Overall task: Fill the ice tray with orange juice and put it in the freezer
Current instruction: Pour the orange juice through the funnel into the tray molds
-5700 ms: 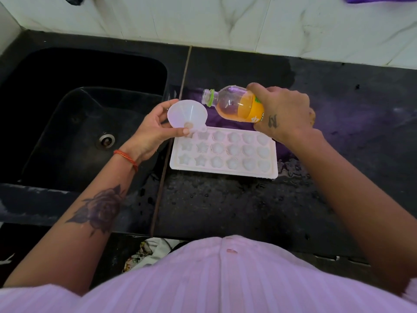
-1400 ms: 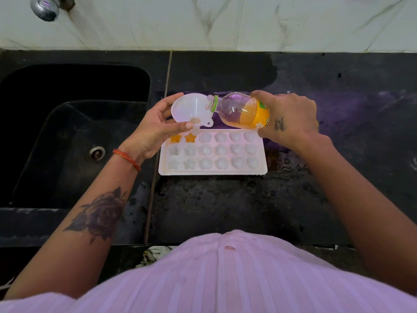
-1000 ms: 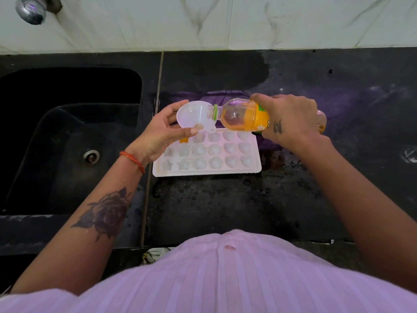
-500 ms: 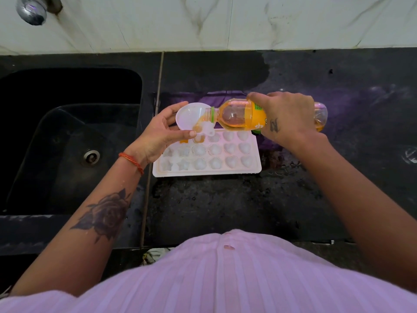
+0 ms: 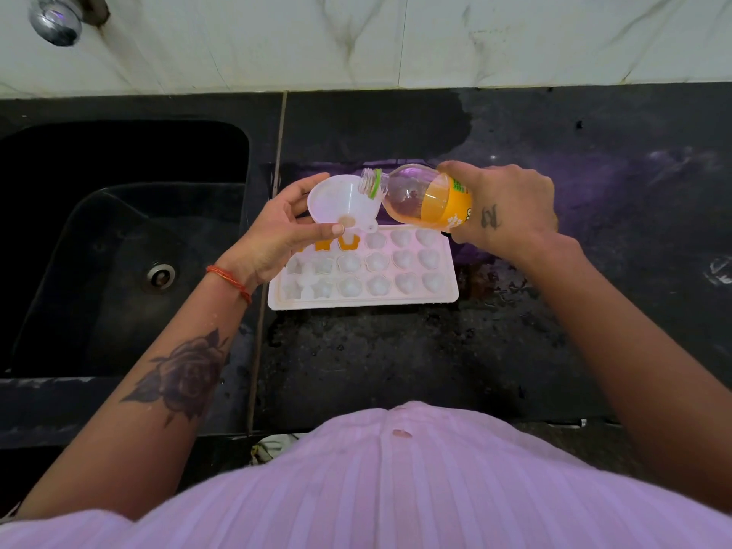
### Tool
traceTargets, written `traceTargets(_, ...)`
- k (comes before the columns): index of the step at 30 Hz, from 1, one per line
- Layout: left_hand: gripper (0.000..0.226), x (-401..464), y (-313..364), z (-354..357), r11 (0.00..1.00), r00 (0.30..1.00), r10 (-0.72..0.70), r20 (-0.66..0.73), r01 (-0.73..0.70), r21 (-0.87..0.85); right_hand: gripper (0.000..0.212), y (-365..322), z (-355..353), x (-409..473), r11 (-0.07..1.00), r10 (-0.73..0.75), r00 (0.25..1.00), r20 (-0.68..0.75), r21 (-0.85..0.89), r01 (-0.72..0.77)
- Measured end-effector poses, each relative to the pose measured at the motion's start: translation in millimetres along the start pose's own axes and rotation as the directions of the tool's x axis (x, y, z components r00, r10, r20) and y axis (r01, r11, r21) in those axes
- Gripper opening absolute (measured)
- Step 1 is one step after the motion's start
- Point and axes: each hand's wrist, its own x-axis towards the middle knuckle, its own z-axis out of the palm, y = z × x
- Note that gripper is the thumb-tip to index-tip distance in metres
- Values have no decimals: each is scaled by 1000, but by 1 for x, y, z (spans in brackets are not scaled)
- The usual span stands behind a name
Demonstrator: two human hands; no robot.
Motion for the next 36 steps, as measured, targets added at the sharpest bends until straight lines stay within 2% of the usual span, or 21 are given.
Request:
traceTargets(5, 75, 3, 1, 7, 1000, 1000, 1, 12, -1, -2, 63, 6, -4, -7, 999, 16, 1000, -6, 30, -16)
traceTargets(11, 70, 9, 0, 18, 999, 999, 2, 36, -3, 34, 62, 15, -5, -13, 999, 37, 999, -8, -39, -37)
traceTargets(17, 71, 12, 0, 25, 999, 998, -9, 61, 7, 34, 55, 19, -6, -18, 996, 32, 999, -35, -80, -34)
traceTargets(23, 82, 9, 1, 29, 999, 997, -18, 74, 16, 32, 57, 23, 0, -15, 991, 9, 998, -63, -133, -17)
traceTargets(31, 69, 10, 2, 31, 999, 998, -21, 65, 18, 44, 56, 26, 0, -14, 990, -2, 997, -78, -138, -9)
traceTargets(36, 71, 11, 1, 31, 999, 998, -22, 65, 20, 33, 57, 26, 1, -13, 992, -1, 996, -87, -126, -10)
